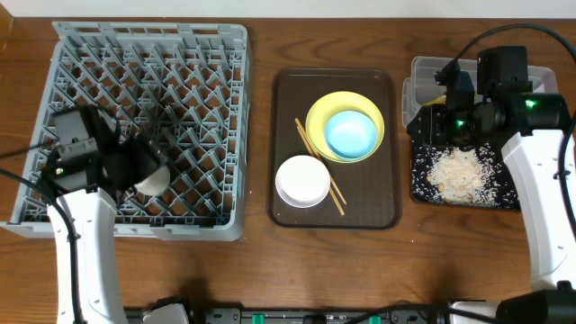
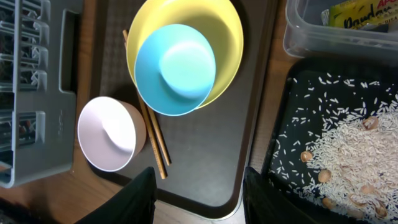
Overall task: Sort waste into correct bins and load items into the dishwasher
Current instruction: 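Lower the white cup into the rack and open the left gripper, then withdraw the left gripper and move it toward the pink bowl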
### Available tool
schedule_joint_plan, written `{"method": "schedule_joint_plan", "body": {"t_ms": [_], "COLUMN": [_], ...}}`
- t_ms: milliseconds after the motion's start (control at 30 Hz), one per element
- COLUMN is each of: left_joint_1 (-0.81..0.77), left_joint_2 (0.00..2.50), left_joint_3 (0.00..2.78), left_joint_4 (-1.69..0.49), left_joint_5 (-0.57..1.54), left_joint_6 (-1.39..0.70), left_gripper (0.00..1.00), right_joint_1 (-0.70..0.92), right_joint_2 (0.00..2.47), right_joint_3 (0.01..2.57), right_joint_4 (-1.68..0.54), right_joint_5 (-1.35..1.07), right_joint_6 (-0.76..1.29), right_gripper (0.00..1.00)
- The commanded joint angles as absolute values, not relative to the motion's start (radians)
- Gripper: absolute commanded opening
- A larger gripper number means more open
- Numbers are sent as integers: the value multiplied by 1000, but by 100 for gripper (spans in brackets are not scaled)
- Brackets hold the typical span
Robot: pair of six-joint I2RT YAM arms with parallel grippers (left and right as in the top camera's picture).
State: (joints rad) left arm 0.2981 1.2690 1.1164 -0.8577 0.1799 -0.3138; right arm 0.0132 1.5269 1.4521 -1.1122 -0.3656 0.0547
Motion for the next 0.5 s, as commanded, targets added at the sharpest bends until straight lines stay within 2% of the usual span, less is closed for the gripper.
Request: {"method": "schedule_joint_plan", "body": {"t_ms": [0, 67, 133, 333, 367, 400, 433, 467], "left_joint_1": [249, 233, 221, 142, 129, 113, 102, 85], "left_joint_2": [1254, 1259, 1263, 1263, 1263, 1263, 1264, 1264], "left_joint_3": [1148, 1148, 1148, 1140, 1139, 1139, 1139, 1139], "left_joint_4": [-880, -903, -931, -991, -991, -991, -990, -990], "left_joint_5": [166, 167, 167, 167, 167, 167, 167, 166], "left_joint_6": [-312, -312, -312, -312, -311, -311, -311, -312], "left_gripper": [88, 86, 80, 68, 59, 43, 19, 8], "right_joint_1": [7, 7, 7, 7, 7, 7, 7, 7], "right_joint_2": [1517, 1517, 1517, 1517, 1517, 1517, 1517, 1517], "right_joint_3": [1457, 1457, 1457, 1457, 1457, 1457, 1457, 1457], "right_joint_4": [-1120, -1122, -1122, -1122, -1121, -1121, -1121, -1122], "right_joint_5": [-363, -363, -363, -363, -363, -363, -363, -363], "right_joint_6": [36, 36, 35, 35, 36, 35, 36, 36], "right_gripper": [43, 43, 43, 43, 44, 44, 44, 44]}}
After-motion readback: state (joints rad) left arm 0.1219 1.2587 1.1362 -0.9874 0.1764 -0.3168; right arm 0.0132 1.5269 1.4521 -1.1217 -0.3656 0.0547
